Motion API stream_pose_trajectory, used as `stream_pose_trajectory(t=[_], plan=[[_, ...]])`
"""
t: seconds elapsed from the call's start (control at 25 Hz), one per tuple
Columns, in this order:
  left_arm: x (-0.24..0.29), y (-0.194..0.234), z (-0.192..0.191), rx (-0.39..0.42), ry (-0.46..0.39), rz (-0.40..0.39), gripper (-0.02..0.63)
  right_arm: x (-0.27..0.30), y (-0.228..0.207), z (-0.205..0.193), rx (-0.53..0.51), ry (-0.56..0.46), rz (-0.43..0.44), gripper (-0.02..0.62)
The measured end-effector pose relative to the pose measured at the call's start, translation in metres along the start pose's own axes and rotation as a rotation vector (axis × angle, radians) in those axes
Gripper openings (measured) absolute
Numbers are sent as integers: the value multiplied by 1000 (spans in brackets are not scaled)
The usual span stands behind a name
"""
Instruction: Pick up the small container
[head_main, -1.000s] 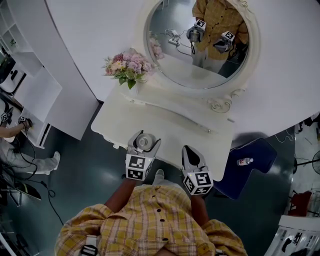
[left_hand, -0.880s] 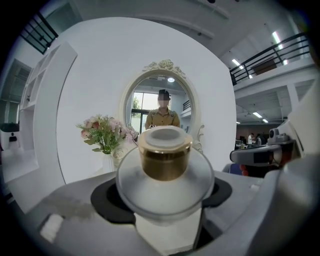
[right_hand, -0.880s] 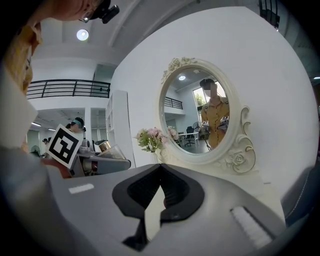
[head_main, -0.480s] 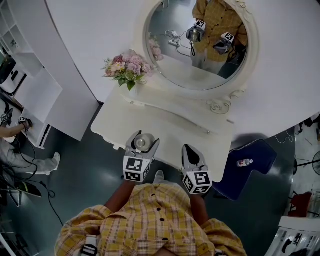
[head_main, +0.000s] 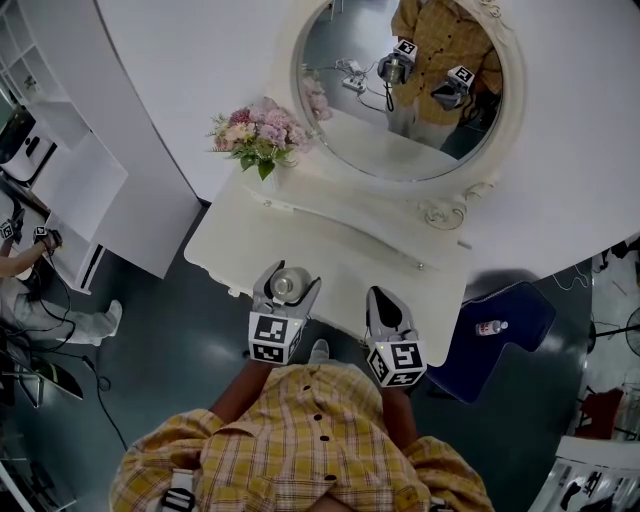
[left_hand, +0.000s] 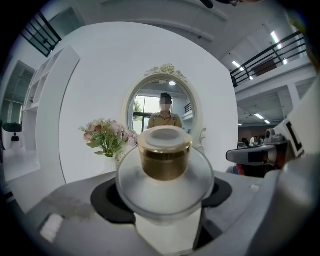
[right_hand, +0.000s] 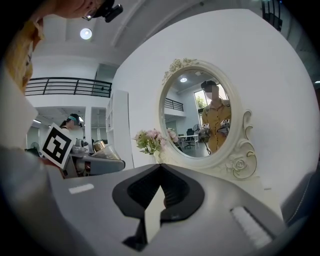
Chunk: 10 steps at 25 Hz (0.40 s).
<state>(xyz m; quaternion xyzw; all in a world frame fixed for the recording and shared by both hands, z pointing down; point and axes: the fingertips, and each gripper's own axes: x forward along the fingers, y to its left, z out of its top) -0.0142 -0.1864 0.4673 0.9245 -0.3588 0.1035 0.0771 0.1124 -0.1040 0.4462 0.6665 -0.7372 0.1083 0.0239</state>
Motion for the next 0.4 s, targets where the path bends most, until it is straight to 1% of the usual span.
stream_pose_trajectory(t=[0.4], plan=[[7, 3, 1, -2, 4, -2, 342, 9, -1, 5, -3, -12, 2, 2]])
